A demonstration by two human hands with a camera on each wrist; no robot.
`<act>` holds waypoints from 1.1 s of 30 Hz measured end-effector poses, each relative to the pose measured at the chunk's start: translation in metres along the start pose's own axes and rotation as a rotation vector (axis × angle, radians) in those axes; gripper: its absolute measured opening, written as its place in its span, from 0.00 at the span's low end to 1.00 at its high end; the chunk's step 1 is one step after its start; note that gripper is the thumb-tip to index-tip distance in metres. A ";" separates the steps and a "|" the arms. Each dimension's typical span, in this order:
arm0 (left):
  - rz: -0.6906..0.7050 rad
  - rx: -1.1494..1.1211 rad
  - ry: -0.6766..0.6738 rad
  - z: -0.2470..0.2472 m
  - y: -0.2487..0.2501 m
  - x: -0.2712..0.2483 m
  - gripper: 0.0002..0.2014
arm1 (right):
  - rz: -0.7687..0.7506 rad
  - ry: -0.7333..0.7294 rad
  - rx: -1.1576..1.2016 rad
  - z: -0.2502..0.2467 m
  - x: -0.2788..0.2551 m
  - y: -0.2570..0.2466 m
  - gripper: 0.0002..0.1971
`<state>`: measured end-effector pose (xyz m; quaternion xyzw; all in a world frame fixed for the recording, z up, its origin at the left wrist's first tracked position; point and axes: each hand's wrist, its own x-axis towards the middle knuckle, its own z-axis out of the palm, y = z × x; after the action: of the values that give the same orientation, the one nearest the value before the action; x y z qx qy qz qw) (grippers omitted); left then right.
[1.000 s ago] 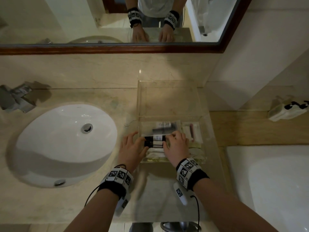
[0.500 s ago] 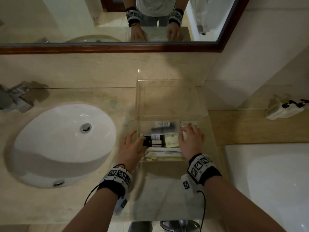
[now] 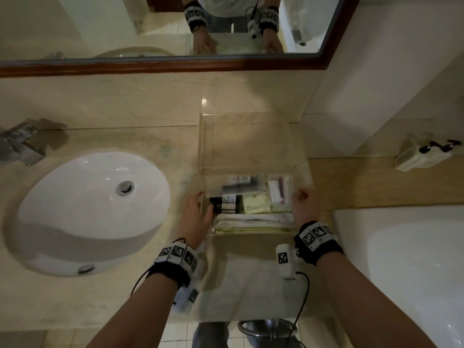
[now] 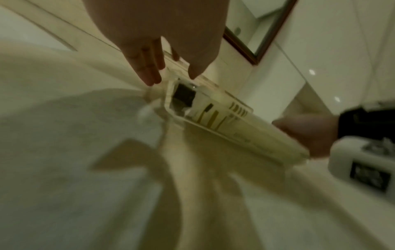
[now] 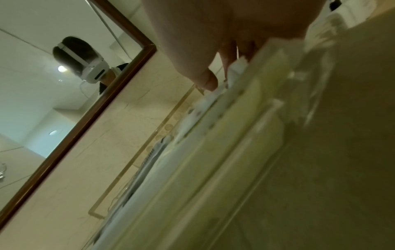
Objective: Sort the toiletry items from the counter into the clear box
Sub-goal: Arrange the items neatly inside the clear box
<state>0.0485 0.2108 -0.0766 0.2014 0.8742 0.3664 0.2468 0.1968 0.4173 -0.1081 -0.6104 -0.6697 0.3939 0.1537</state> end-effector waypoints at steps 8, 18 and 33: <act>-0.393 -0.276 0.151 0.006 0.013 0.018 0.16 | 0.051 -0.048 0.029 -0.005 -0.010 0.000 0.13; -0.367 -0.259 0.276 0.008 0.014 0.021 0.13 | 0.005 0.022 0.031 0.000 -0.009 -0.006 0.10; -0.338 -0.345 0.345 0.012 0.020 0.048 0.14 | 0.004 0.023 0.071 0.005 0.010 -0.027 0.11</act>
<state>0.0203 0.2560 -0.0825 -0.0572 0.8493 0.4919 0.1828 0.1726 0.4261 -0.0949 -0.6103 -0.6523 0.4108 0.1824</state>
